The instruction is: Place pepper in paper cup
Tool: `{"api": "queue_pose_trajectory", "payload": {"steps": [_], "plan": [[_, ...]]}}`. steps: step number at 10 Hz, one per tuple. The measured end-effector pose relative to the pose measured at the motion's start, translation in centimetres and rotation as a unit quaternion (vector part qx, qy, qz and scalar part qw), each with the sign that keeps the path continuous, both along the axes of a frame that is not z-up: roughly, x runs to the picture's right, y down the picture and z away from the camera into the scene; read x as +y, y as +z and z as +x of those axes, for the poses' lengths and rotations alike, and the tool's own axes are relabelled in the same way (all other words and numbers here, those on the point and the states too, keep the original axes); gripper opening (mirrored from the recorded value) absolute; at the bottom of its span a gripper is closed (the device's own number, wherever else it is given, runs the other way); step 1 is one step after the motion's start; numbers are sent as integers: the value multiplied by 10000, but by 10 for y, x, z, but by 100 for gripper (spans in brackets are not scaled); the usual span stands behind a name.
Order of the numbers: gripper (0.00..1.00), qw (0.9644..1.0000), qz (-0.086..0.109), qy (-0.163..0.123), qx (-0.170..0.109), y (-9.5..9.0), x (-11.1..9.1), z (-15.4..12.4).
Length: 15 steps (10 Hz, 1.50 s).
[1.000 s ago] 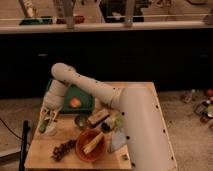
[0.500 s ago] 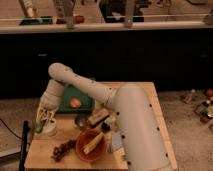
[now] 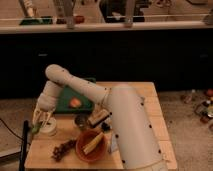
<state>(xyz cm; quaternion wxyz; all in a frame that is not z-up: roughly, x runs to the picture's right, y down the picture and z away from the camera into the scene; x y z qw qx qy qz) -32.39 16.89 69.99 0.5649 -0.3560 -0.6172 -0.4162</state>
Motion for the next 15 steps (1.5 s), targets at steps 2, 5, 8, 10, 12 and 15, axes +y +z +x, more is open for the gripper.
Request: {"api": "queue_pose_trajectory", "payload": {"steps": [2, 5, 8, 10, 12, 15], "plan": [[0, 10000, -75, 9, 12, 1, 3, 1], [0, 9999, -108, 89, 60, 5, 4, 3], [13, 9997, -123, 175, 98, 12, 5, 9], [33, 9995, -125, 269, 114, 17, 5, 13], [53, 9993, -133, 340, 112, 19, 5, 16], [78, 9991, -121, 393, 77, 20, 4, 18]]}}
